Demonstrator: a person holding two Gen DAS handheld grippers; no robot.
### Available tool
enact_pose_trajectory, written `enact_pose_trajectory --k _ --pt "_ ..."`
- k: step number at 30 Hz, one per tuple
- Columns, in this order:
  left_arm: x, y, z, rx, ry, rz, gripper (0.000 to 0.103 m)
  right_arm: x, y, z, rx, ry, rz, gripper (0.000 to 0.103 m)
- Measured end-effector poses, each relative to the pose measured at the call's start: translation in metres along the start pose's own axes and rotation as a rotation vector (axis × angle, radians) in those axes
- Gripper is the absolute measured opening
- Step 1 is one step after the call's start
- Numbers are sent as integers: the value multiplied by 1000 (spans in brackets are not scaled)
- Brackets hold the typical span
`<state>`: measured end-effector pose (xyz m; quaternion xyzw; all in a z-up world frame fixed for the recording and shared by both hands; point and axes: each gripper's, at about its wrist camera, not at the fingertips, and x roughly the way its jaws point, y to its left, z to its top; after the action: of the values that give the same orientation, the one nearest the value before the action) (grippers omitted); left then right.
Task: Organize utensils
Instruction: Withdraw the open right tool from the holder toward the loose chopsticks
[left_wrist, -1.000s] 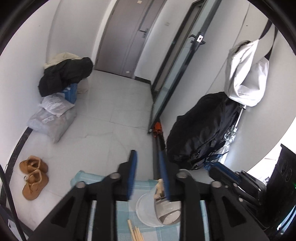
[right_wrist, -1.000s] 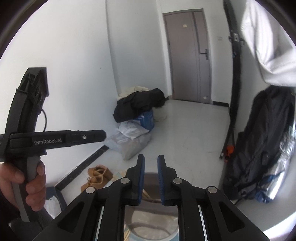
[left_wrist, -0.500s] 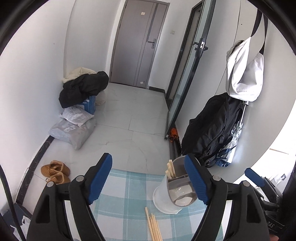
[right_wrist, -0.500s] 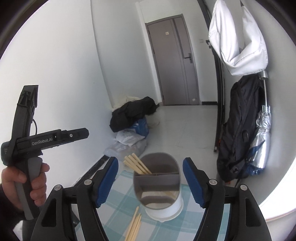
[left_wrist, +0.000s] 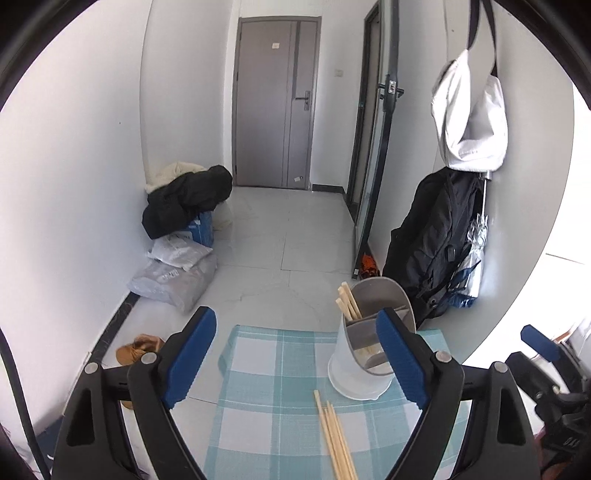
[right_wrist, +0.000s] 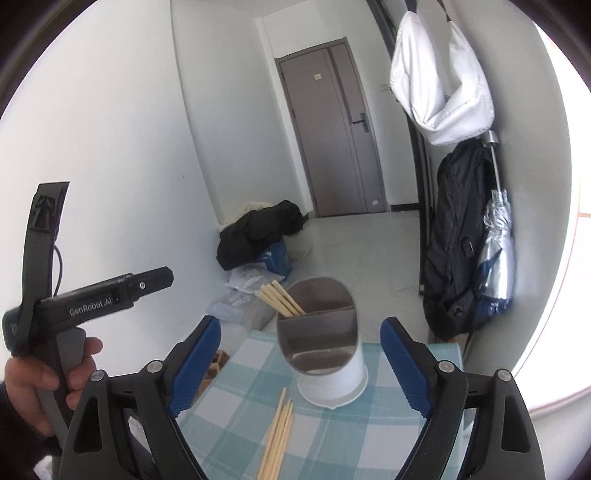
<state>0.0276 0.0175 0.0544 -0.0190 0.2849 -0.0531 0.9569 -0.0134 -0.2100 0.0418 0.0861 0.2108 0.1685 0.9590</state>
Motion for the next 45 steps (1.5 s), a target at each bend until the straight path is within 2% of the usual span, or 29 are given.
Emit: enact_pose_trajectory --k 3,7,18,22,25,32,41,45 --pt "0 -2 -10 14 11 7 86 -3 -1 -11 9 8 -17 91" --pt "1 -2 -24 11 17 7 94 -2 1 -29 11 34 -31 94" --pt "13 3 -53 -6 52 5 96 12 0 -70 20 112 -58 96" --pt "30 3 -62 8 120 0 96 21 -1 -80 16 143 -69 96" --pt "38 6 -68 6 138 5 96 27 -2 -86 21 168 -84 96" --pt "50 14 -79 -25 164 -15 96 51 -7 -104 39 261 -123 96" --pt "72 42 -78 -91 228 9 96 90 -11 -134 53 445 -149 94" --pt "74 52 -78 -107 233 36 96 106 -4 -144 27 509 -139 85"
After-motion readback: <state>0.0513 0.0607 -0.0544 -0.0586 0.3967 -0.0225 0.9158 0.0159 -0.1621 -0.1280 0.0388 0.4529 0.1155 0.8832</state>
